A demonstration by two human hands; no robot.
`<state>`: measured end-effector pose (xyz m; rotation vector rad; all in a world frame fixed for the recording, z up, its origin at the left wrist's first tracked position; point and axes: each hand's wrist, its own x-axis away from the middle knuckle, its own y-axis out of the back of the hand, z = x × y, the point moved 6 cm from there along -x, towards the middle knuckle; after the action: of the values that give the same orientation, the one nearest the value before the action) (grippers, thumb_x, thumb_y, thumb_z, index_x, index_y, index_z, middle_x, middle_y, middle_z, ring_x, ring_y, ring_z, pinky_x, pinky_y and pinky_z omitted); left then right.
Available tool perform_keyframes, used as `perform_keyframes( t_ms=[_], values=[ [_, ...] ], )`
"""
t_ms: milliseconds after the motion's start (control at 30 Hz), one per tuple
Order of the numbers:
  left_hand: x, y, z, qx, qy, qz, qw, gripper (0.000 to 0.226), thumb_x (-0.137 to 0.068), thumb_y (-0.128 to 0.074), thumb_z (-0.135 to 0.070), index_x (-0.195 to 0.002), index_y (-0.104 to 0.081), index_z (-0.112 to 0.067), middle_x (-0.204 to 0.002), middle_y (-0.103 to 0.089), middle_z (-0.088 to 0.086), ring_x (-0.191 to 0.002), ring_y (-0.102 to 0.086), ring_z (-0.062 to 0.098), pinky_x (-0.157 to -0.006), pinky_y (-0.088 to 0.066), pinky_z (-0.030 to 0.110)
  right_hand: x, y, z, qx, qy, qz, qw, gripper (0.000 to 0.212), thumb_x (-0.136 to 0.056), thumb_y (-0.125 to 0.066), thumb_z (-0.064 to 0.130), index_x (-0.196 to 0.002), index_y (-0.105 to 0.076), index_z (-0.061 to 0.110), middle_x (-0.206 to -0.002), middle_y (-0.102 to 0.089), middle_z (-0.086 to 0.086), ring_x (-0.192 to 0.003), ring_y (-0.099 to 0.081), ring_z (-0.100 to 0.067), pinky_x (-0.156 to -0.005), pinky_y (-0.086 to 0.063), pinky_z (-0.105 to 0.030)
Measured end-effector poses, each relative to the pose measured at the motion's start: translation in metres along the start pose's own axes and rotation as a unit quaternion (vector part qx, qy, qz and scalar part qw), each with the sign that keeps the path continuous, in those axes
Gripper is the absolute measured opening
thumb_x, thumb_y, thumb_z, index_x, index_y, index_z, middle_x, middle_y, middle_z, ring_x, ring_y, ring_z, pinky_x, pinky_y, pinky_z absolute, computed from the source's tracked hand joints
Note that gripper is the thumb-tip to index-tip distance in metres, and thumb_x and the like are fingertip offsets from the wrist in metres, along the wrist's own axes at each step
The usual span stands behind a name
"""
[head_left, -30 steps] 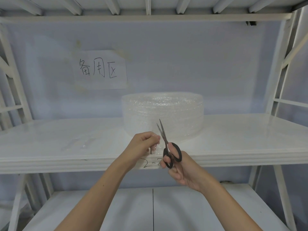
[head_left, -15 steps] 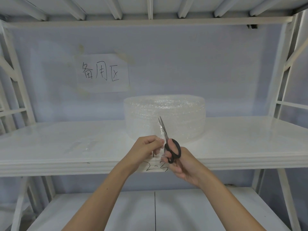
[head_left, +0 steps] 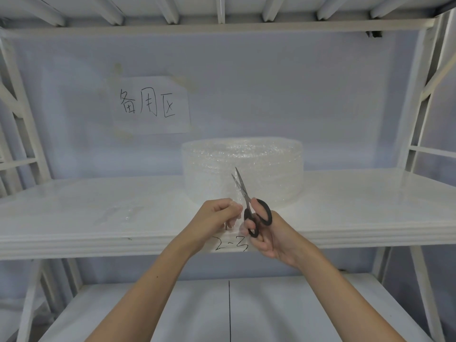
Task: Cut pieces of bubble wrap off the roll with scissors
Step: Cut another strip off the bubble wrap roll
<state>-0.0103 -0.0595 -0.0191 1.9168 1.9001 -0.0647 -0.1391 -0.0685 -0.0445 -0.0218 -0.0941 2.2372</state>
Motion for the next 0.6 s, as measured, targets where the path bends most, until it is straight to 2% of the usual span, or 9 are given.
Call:
perform_keyframes(
  t_ms=[133, 267, 333, 433, 533, 600],
  values=[
    [0.001, 0.001, 0.001, 0.02, 0.006, 0.005, 1.0, 0.032, -0.096, -0.061, -0.024, -0.065, -0.06, -0.016, -0.062, -0.052, -0.005, -0.055, -0.047, 0.008, -0.057, -0.035, 0.02, 0.001, 0.0, -0.004, 0.01, 0.005, -0.012, 1.0, 0.055, -0.075, -0.055, 0.072, -0.063, -0.048, 0.018, -0.073, -0.057, -0.002, -0.033, -0.035, -0.009, -0.031, -0.024, -0.016],
    [0.0, 0.005, 0.0, 0.037, 0.01, -0.02, 0.999, 0.049, -0.081, -0.055, -0.067, -0.065, -0.061, -0.02, -0.063, -0.056, 0.0, -0.061, -0.049, 0.018, -0.061, -0.035, 0.028, 0.0, -0.001, -0.003, 0.005, 0.019, -0.004, 1.0, 0.056, -0.073, -0.058, 0.072, -0.063, -0.049, 0.017, -0.072, -0.056, -0.004, -0.033, -0.035, -0.01, -0.031, -0.025, -0.017],
    [-0.003, 0.008, 0.001, 0.074, 0.031, -0.051, 0.995, 0.061, -0.078, -0.05, -0.076, -0.07, -0.063, -0.018, -0.061, -0.057, 0.002, -0.059, -0.051, 0.02, -0.06, -0.037, 0.029, 0.001, -0.001, -0.002, 0.023, 0.018, -0.012, 0.999, 0.061, -0.069, -0.06, 0.075, -0.064, -0.052, 0.014, -0.068, -0.053, -0.008, -0.033, -0.034, -0.012, -0.032, -0.025, -0.017],
    [-0.007, 0.011, 0.001, 0.124, 0.048, -0.085, 0.987, 0.06, -0.081, -0.05, -0.074, -0.078, -0.063, -0.015, -0.059, -0.055, -0.002, -0.053, -0.053, 0.015, -0.057, -0.039, 0.027, 0.003, -0.002, -0.003, 0.028, 0.013, -0.026, 0.999, 0.062, -0.067, -0.057, 0.071, -0.07, -0.052, 0.01, -0.067, -0.054, -0.006, -0.033, -0.034, -0.012, -0.032, -0.026, -0.016],
    [-0.008, 0.007, 0.0, 0.093, 0.039, -0.101, 0.99, 0.042, -0.089, -0.057, -0.059, -0.082, -0.066, -0.018, -0.065, -0.054, -0.003, -0.052, -0.052, 0.012, -0.052, -0.04, 0.023, 0.002, -0.004, -0.002, 0.021, 0.01, -0.035, 0.999, 0.056, -0.07, -0.058, 0.068, -0.073, -0.048, 0.013, -0.07, -0.057, -0.003, -0.033, -0.035, -0.011, -0.033, -0.025, -0.016],
    [-0.008, 0.005, 0.0, 0.063, 0.033, -0.122, 0.99, 0.033, -0.094, -0.057, -0.048, -0.086, -0.066, -0.018, -0.066, -0.053, -0.004, -0.05, -0.048, 0.009, -0.048, -0.037, 0.019, 0.001, -0.004, -0.003, 0.025, -0.001, -0.045, 0.999, 0.052, -0.078, -0.056, 0.066, -0.069, -0.045, 0.016, -0.069, -0.056, -0.002, -0.033, -0.035, -0.011, -0.034, -0.024, -0.016]
  ],
)
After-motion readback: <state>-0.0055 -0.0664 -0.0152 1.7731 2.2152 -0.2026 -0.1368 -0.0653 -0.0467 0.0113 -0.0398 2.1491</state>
